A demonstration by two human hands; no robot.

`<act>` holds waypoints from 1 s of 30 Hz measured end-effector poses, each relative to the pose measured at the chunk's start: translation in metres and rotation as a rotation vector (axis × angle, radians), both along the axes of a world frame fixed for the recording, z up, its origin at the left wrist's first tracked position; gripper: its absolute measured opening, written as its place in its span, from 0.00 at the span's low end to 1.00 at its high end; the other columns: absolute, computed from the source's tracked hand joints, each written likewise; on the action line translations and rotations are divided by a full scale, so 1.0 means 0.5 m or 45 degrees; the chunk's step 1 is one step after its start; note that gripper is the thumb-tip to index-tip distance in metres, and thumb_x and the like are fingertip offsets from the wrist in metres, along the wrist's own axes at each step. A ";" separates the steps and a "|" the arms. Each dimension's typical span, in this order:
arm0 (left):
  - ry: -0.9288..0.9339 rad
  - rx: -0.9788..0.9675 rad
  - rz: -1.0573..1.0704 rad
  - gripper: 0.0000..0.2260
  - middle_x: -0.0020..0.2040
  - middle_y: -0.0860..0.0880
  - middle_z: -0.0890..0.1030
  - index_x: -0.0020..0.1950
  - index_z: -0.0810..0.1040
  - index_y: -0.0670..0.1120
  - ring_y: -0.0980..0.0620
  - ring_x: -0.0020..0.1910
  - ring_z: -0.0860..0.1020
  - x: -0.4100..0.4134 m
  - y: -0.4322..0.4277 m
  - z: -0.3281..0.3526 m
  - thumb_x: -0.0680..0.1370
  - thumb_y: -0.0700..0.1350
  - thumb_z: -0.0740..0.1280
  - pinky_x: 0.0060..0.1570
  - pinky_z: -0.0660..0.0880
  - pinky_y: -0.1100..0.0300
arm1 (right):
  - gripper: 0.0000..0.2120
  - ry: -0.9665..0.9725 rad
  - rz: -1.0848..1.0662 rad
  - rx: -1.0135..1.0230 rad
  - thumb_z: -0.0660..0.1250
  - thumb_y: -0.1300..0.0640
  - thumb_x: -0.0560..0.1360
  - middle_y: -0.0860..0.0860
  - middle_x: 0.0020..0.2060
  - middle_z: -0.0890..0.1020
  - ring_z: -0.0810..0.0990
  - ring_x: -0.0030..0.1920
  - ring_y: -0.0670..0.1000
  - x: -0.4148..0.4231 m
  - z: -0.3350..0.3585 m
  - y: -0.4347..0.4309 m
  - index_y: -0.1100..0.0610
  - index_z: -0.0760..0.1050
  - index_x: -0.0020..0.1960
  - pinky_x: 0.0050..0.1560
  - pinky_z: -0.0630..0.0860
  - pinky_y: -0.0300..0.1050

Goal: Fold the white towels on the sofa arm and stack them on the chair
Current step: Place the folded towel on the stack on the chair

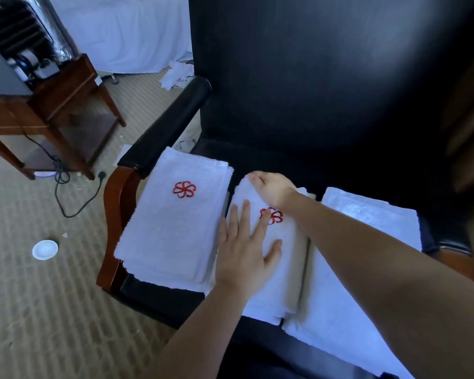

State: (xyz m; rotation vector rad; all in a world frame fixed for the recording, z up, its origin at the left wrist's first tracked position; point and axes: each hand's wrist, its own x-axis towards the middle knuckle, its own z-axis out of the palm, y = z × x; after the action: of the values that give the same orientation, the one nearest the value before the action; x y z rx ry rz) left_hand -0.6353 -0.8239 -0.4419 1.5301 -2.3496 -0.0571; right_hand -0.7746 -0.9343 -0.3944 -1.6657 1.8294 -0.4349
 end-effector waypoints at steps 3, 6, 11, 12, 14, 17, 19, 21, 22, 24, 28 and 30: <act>-0.061 0.125 -0.039 0.31 0.79 0.43 0.56 0.77 0.63 0.54 0.40 0.78 0.54 0.000 0.006 0.028 0.77 0.65 0.49 0.74 0.53 0.40 | 0.19 -0.085 -0.037 -0.054 0.53 0.50 0.83 0.50 0.70 0.71 0.68 0.70 0.51 -0.016 0.036 0.027 0.53 0.68 0.72 0.67 0.63 0.41; -0.184 0.319 -0.069 0.38 0.80 0.46 0.42 0.80 0.49 0.57 0.43 0.79 0.41 0.006 0.008 0.074 0.71 0.69 0.37 0.74 0.39 0.42 | 0.19 -0.048 -0.090 -0.207 0.56 0.59 0.82 0.51 0.71 0.69 0.68 0.70 0.51 -0.040 0.072 0.072 0.55 0.67 0.73 0.65 0.64 0.39; -0.338 0.339 -0.140 0.40 0.80 0.49 0.41 0.80 0.44 0.54 0.49 0.78 0.38 0.042 0.039 0.166 0.69 0.68 0.33 0.73 0.33 0.47 | 0.18 0.008 -0.082 -0.361 0.57 0.65 0.79 0.53 0.65 0.76 0.73 0.66 0.53 -0.062 0.119 0.176 0.59 0.72 0.68 0.61 0.66 0.36; -0.350 0.317 -0.139 0.39 0.80 0.49 0.41 0.80 0.44 0.53 0.50 0.78 0.38 0.052 0.054 0.185 0.71 0.68 0.34 0.73 0.32 0.48 | 0.16 0.002 -0.092 -0.393 0.58 0.64 0.79 0.53 0.63 0.78 0.76 0.63 0.54 -0.062 0.129 0.195 0.58 0.74 0.66 0.59 0.69 0.37; -0.362 0.274 -0.134 0.32 0.80 0.49 0.42 0.80 0.46 0.52 0.49 0.79 0.40 0.075 0.088 0.223 0.79 0.65 0.43 0.73 0.33 0.48 | 0.15 0.006 -0.103 -0.416 0.58 0.61 0.80 0.51 0.58 0.81 0.79 0.57 0.52 -0.054 0.150 0.239 0.55 0.76 0.63 0.54 0.74 0.42; -0.318 0.212 -0.102 0.29 0.81 0.49 0.47 0.80 0.49 0.50 0.49 0.79 0.45 0.113 0.138 0.277 0.82 0.58 0.53 0.75 0.38 0.48 | 0.15 0.062 -0.081 -0.451 0.59 0.60 0.80 0.51 0.58 0.80 0.79 0.54 0.51 -0.030 0.188 0.308 0.55 0.75 0.64 0.52 0.75 0.45; -0.264 0.179 -0.069 0.28 0.80 0.49 0.52 0.80 0.53 0.50 0.49 0.79 0.49 0.137 0.174 0.307 0.82 0.57 0.54 0.75 0.41 0.49 | 0.14 0.093 -0.085 -0.497 0.59 0.59 0.80 0.50 0.58 0.80 0.78 0.54 0.51 -0.011 0.215 0.353 0.53 0.76 0.63 0.52 0.77 0.47; -0.202 0.167 -0.034 0.26 0.79 0.49 0.55 0.79 0.56 0.50 0.49 0.78 0.50 0.161 0.212 0.333 0.82 0.56 0.55 0.76 0.41 0.51 | 0.14 0.131 -0.082 -0.573 0.60 0.58 0.79 0.50 0.57 0.81 0.79 0.54 0.51 0.007 0.242 0.394 0.53 0.76 0.63 0.51 0.77 0.48; -0.180 0.157 -0.018 0.26 0.79 0.49 0.55 0.79 0.57 0.50 0.50 0.78 0.51 0.172 0.231 0.345 0.82 0.56 0.55 0.76 0.41 0.51 | 0.14 0.149 -0.076 -0.611 0.60 0.58 0.79 0.50 0.57 0.81 0.79 0.54 0.52 0.016 0.254 0.414 0.54 0.76 0.62 0.50 0.77 0.48; -0.127 0.114 0.013 0.24 0.79 0.49 0.58 0.77 0.60 0.50 0.50 0.78 0.54 0.191 0.268 0.370 0.82 0.55 0.57 0.76 0.42 0.52 | 0.13 0.191 -0.062 -0.667 0.60 0.58 0.79 0.50 0.56 0.81 0.79 0.53 0.52 0.031 0.279 0.449 0.54 0.76 0.62 0.47 0.75 0.46; -0.055 0.030 0.081 0.24 0.77 0.51 0.63 0.76 0.63 0.48 0.51 0.75 0.59 0.222 0.345 0.419 0.82 0.54 0.59 0.76 0.47 0.53 | 0.12 0.271 -0.013 -0.717 0.60 0.55 0.79 0.49 0.55 0.81 0.78 0.52 0.52 0.058 0.323 0.521 0.52 0.77 0.60 0.48 0.77 0.48; -0.051 0.001 0.088 0.23 0.76 0.51 0.65 0.75 0.64 0.48 0.51 0.74 0.61 0.237 0.383 0.441 0.82 0.54 0.59 0.74 0.51 0.54 | 0.11 0.267 -0.002 -0.739 0.60 0.54 0.79 0.49 0.54 0.81 0.78 0.52 0.52 0.070 0.341 0.555 0.51 0.78 0.58 0.48 0.78 0.50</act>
State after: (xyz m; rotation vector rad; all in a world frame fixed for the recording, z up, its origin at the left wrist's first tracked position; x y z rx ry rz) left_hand -0.5167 -0.6324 -0.2214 1.6262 -2.3250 -0.0108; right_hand -0.7395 -0.6570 -0.2241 -2.1579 1.9726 -0.8864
